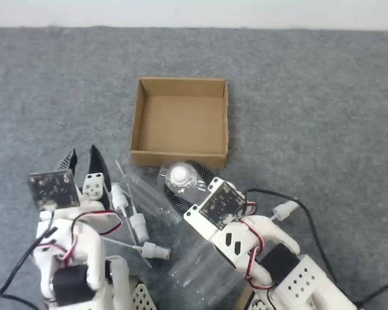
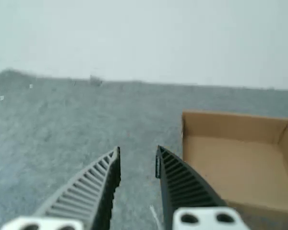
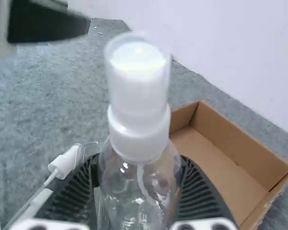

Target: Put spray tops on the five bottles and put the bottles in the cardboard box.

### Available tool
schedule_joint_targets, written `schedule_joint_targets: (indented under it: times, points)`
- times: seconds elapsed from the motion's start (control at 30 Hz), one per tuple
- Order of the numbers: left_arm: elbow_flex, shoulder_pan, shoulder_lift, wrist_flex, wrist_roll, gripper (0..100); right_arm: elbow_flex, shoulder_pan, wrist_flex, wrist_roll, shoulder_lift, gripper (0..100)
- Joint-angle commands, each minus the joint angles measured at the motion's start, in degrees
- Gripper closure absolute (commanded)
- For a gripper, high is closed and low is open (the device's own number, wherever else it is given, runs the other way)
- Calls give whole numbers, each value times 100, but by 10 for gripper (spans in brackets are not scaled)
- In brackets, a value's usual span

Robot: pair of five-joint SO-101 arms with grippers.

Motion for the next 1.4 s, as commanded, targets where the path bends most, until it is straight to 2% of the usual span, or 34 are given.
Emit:
schedule_joint_targets:
  times: [0.0, 0.1, 0.43, 0.8, 0.97, 1.37]
  points:
    - [198, -105, -70, -202, 255, 888, -905, 127, 426, -79, -40, 990]
    - [365, -105, -70, -202, 580, 885, -1231, 127, 558, -70, -40, 990]
    - [444, -114, -70, -202, 642, 888, -2145, 127, 505, -35, 268, 990]
    - [462, -273, -70, -281, 659, 889, -4633, 119, 453, -62, 3204, 989]
    - [497, -686, -70, -316, 1169, 885, -5099, 171, -295, -35, 4365, 989]
    - [497, -923, -70, -316, 1204, 885, -6171, 374, -1613, -79, 6853, 989]
